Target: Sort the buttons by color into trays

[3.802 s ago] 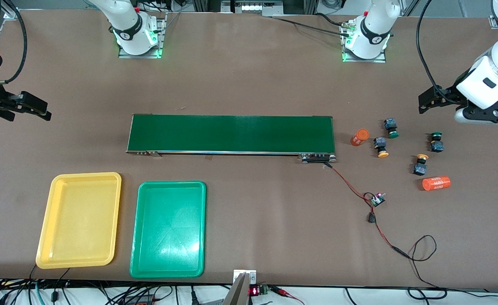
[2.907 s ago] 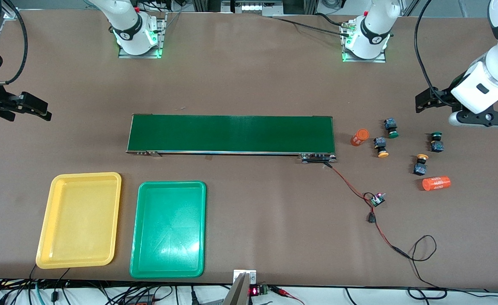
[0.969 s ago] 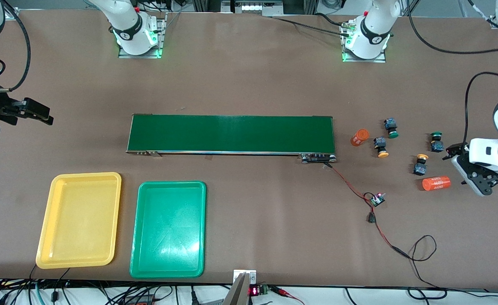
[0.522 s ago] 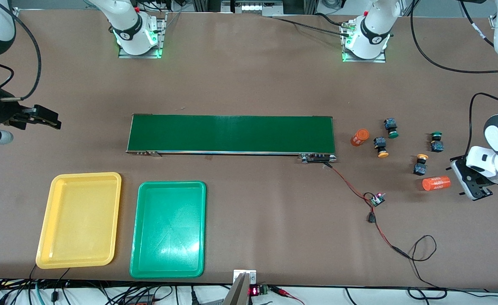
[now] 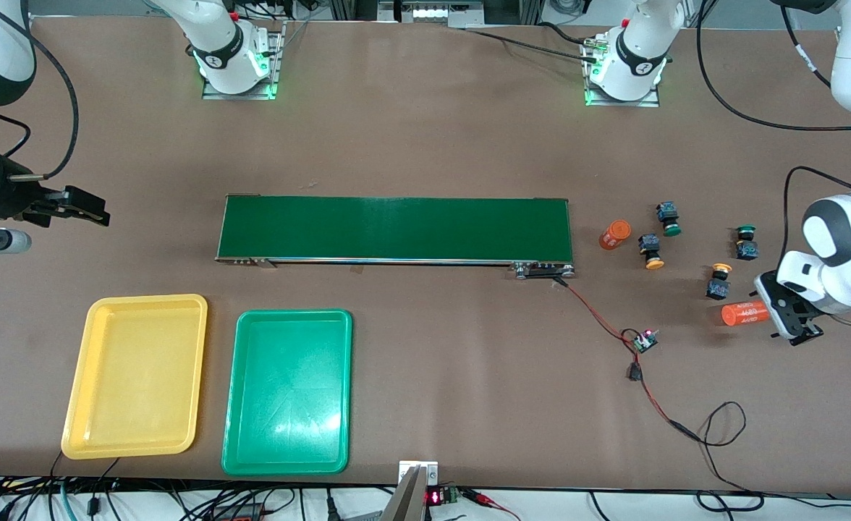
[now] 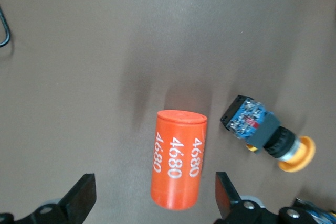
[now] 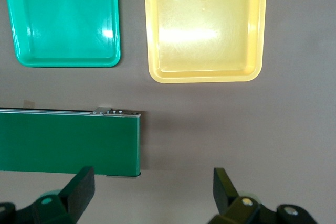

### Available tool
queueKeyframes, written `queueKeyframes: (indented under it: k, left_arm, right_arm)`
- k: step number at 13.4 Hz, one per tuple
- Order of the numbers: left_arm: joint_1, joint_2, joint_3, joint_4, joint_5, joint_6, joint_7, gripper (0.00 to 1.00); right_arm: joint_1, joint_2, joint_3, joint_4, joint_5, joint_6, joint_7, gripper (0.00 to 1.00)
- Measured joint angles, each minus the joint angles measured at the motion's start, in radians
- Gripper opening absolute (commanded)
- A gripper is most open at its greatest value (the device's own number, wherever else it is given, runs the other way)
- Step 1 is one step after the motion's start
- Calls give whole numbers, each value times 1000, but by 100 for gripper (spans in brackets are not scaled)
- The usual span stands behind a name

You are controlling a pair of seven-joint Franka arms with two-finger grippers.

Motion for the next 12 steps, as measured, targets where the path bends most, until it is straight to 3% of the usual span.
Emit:
queueKeyframes:
  k: [3,5,9,11,12]
  left_arm:
    - [15,33,1,-16,0,87,64,100]
    - [24,50,1,-17,0,98,77,92]
    - [27,63,-6,-22,0,100,85,37]
    - [26,64,-12,-22,0,100,95,21]
    - [26,63,-14,-22,0,100,109,20]
  right_arm:
    - [0,14,0,0,1,18,0,100]
    - [0,20,0,0,1,22,0,100]
    - [0,21,0,0,1,23,0,100]
    - [0,21,0,0,1,23,0,100]
    - [0,21,0,0,1,23,0,100]
